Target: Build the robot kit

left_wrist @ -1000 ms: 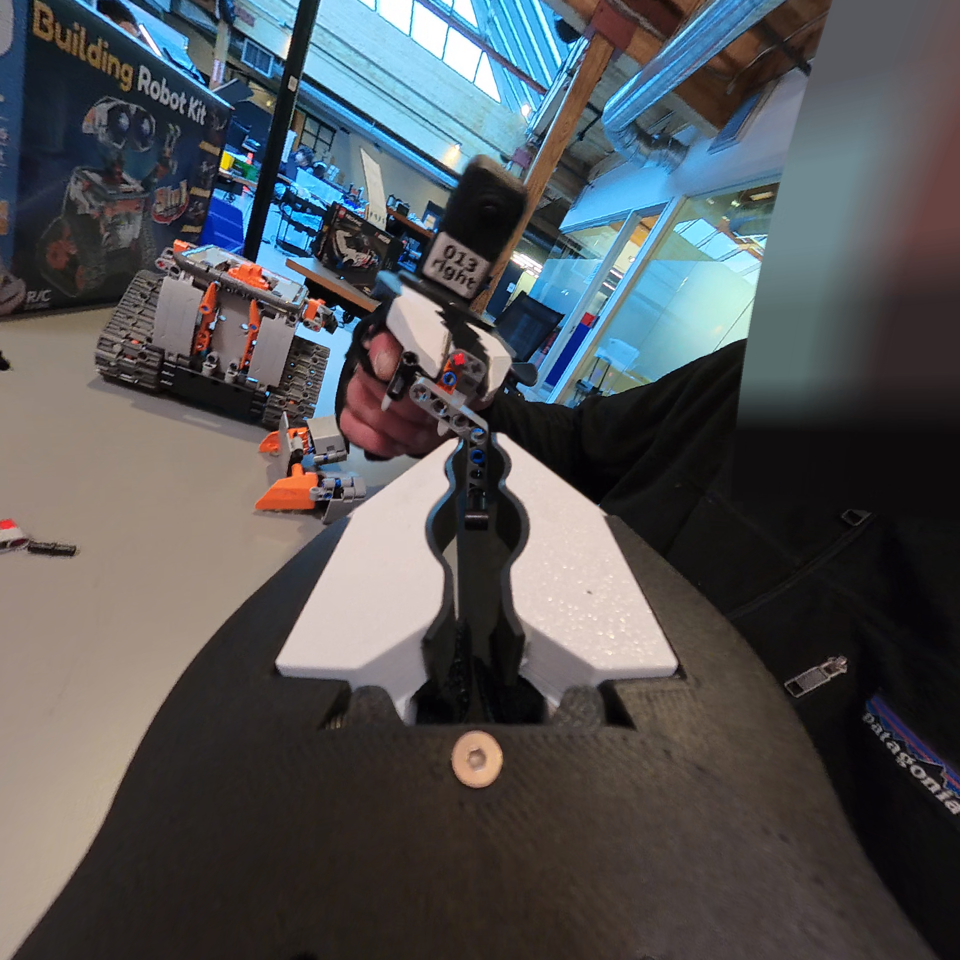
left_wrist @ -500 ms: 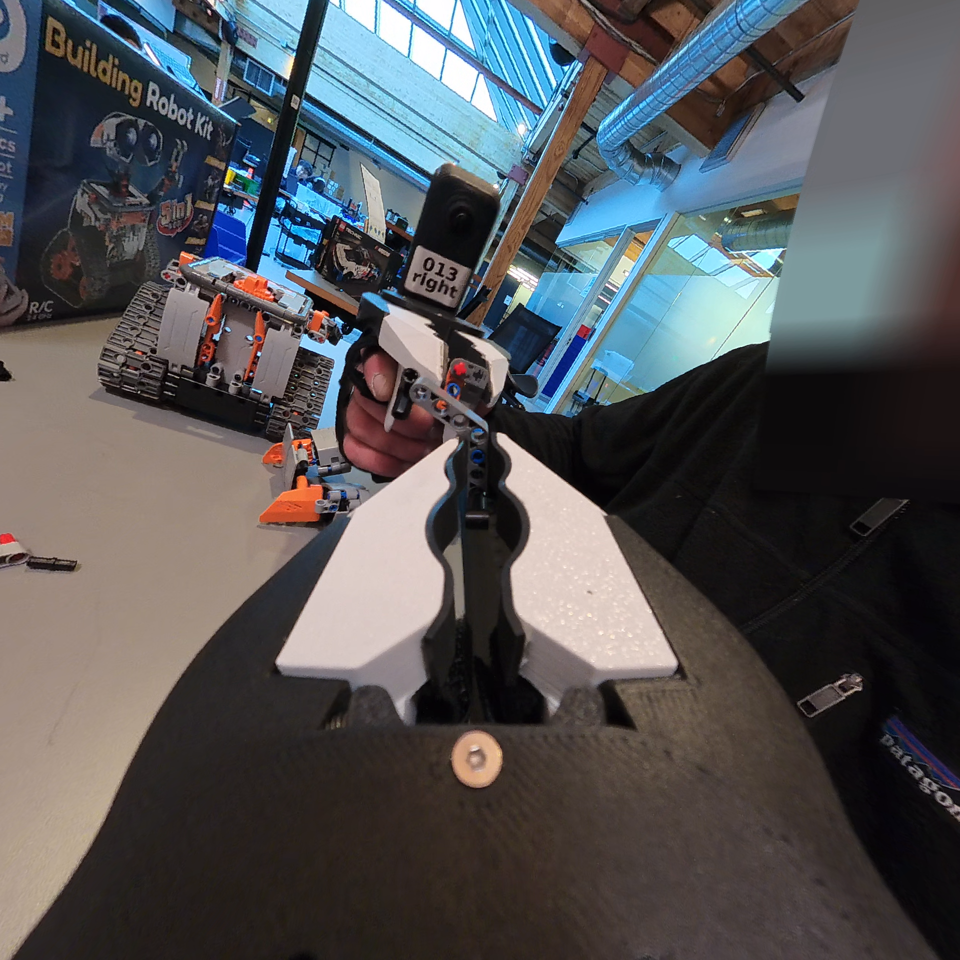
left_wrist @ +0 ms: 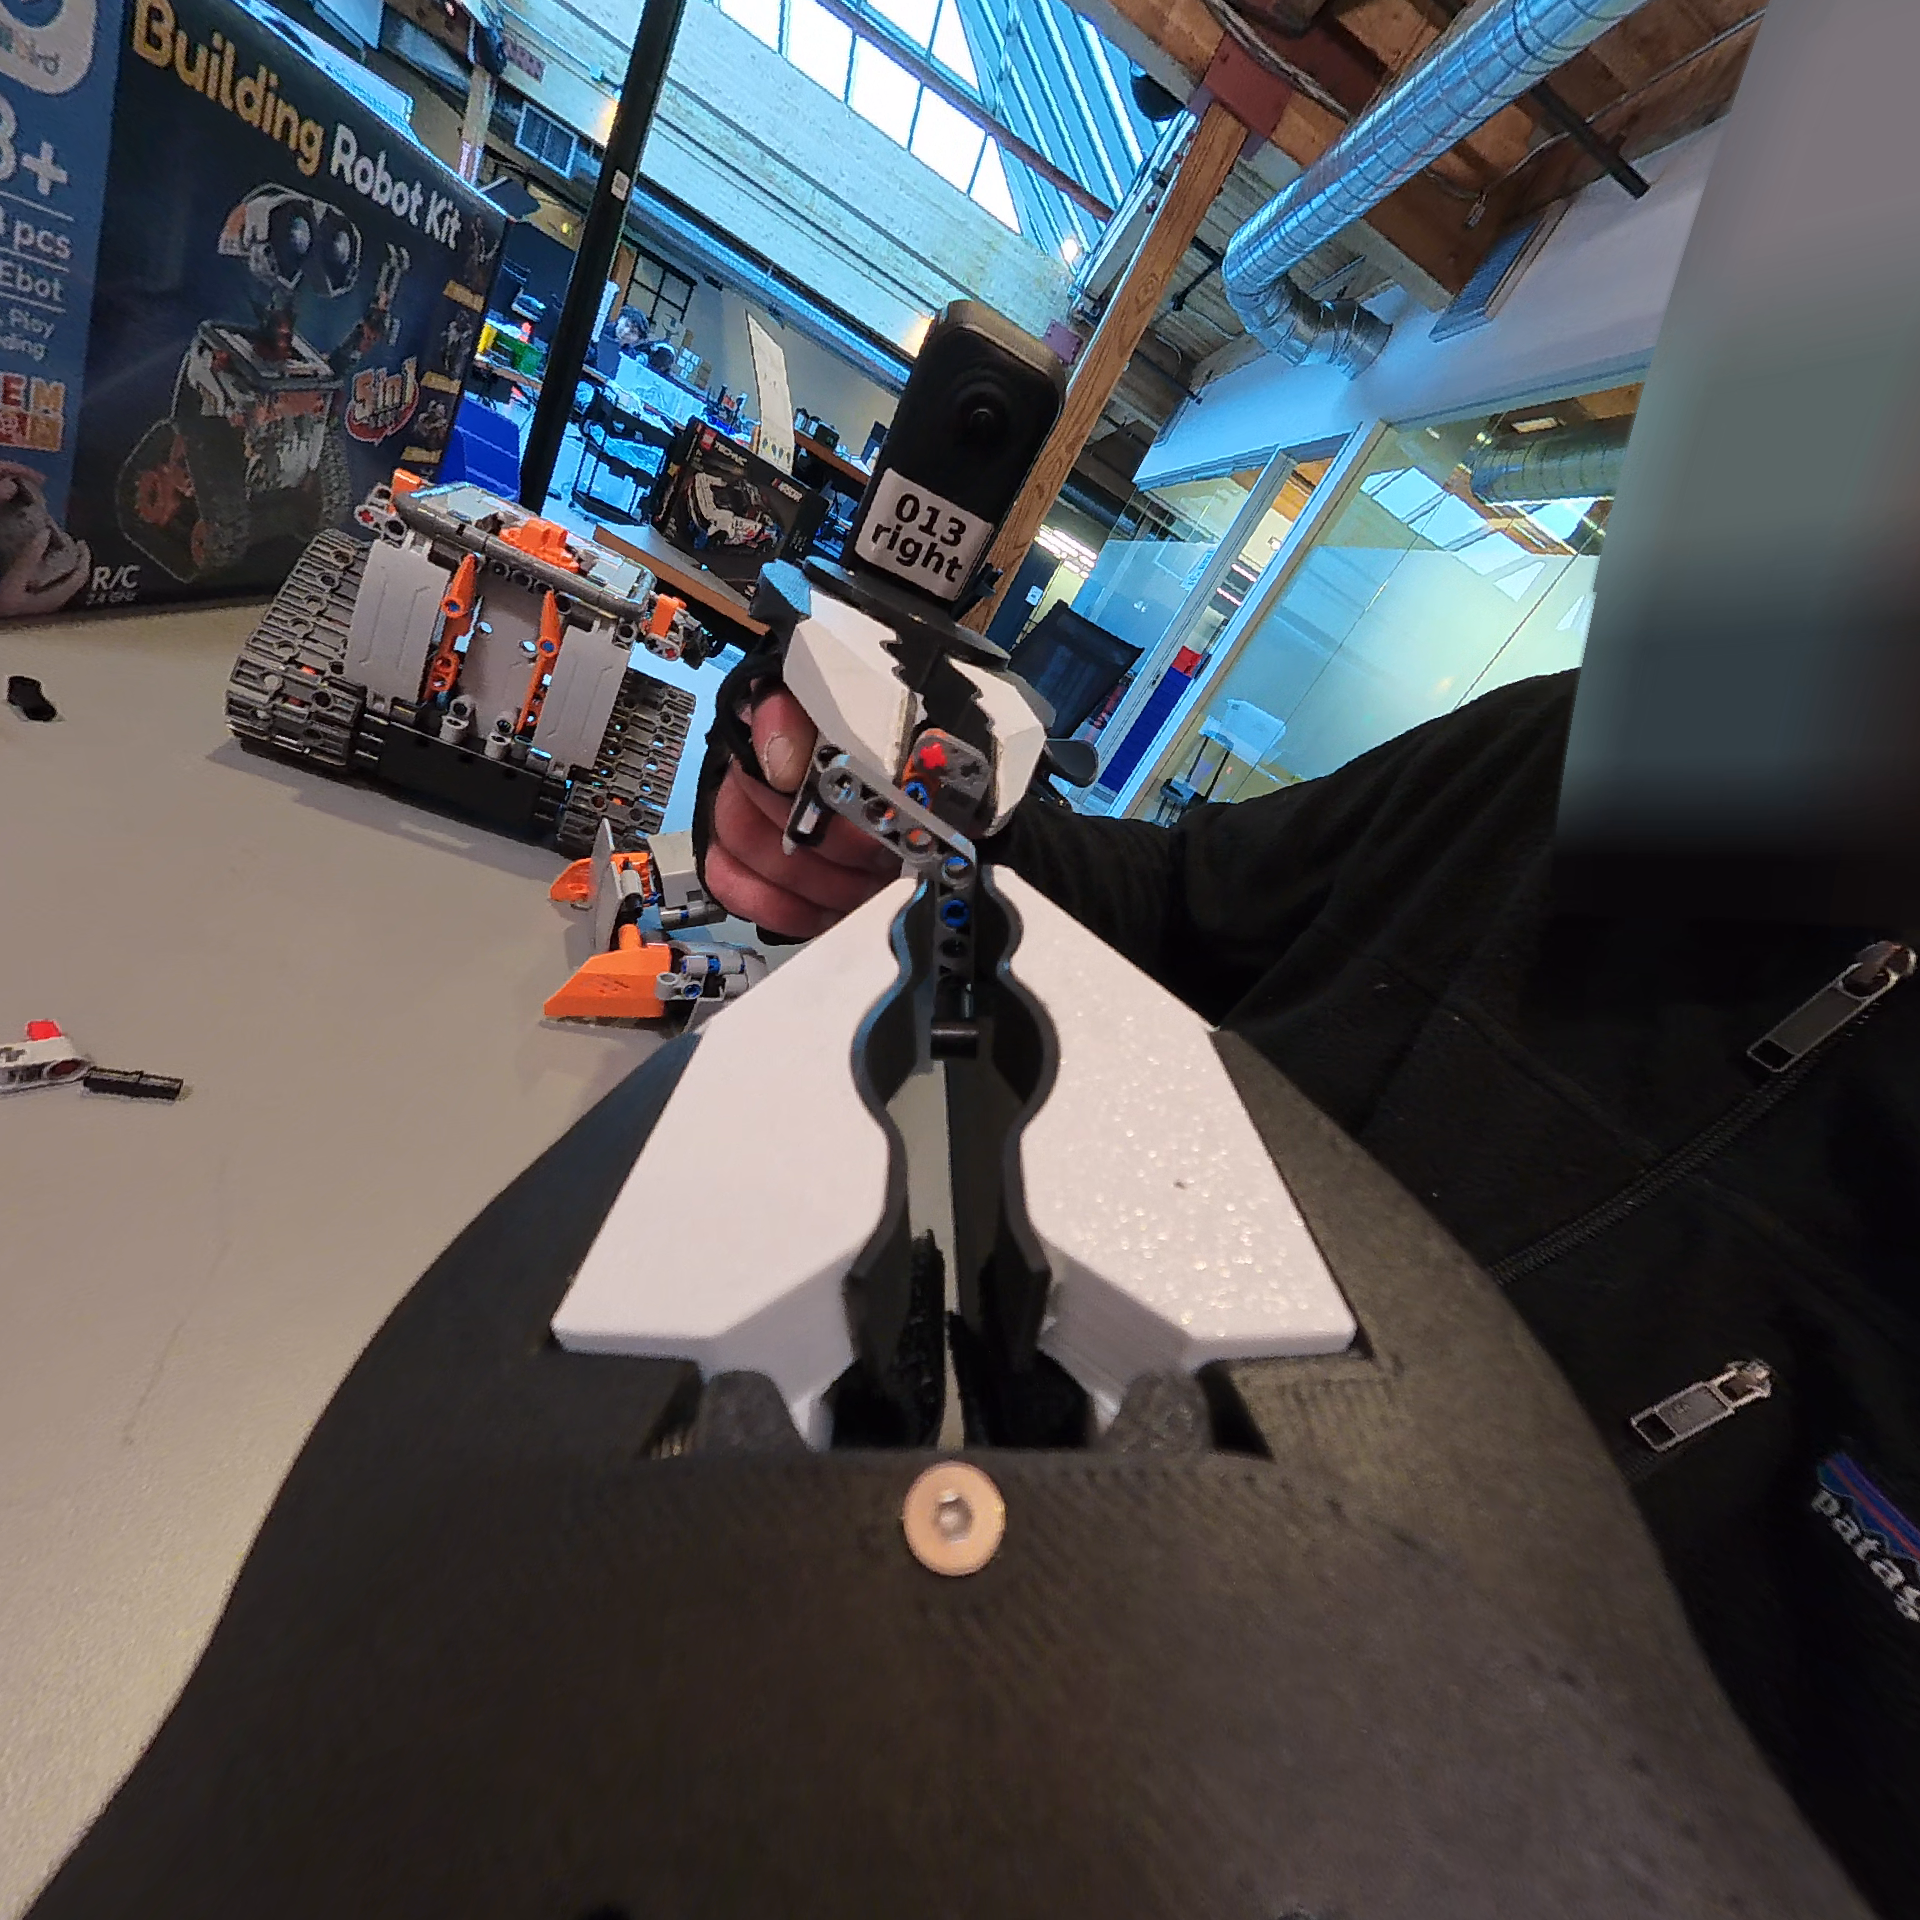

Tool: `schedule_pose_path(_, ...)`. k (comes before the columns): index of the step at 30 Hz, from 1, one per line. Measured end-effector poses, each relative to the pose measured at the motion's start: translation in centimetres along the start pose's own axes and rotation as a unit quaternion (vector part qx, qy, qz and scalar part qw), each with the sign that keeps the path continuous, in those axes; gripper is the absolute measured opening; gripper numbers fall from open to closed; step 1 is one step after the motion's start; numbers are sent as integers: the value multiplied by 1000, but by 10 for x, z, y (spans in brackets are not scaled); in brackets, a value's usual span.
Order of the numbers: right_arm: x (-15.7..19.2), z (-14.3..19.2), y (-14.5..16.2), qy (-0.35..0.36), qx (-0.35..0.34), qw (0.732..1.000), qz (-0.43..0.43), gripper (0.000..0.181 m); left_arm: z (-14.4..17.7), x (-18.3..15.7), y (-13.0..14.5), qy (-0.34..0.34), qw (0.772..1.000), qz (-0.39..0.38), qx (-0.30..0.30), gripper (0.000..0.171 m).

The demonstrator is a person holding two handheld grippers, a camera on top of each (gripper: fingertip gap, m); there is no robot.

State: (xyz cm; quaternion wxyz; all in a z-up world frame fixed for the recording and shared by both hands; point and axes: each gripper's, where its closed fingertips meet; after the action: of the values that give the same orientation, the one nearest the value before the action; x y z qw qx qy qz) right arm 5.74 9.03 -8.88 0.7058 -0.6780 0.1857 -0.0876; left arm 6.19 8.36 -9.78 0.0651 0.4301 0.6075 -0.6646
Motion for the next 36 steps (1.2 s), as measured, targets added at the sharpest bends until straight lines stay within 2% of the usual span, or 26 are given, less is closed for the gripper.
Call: schedule_pose_path(36, -3, 4, -8, 7, -24, 999, -29, 15, -2, 4, -2, -9, 1000, -3, -11, 6)
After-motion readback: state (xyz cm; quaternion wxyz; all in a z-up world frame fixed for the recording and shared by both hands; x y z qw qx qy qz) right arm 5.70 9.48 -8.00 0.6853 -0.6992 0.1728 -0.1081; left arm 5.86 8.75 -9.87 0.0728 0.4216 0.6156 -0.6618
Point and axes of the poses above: each gripper's, where its closed fingertips meet, z back along the fingers, y out of its underside, x = y × z across the jaws, and after that the axes turned 12 degrees about z, right-handed
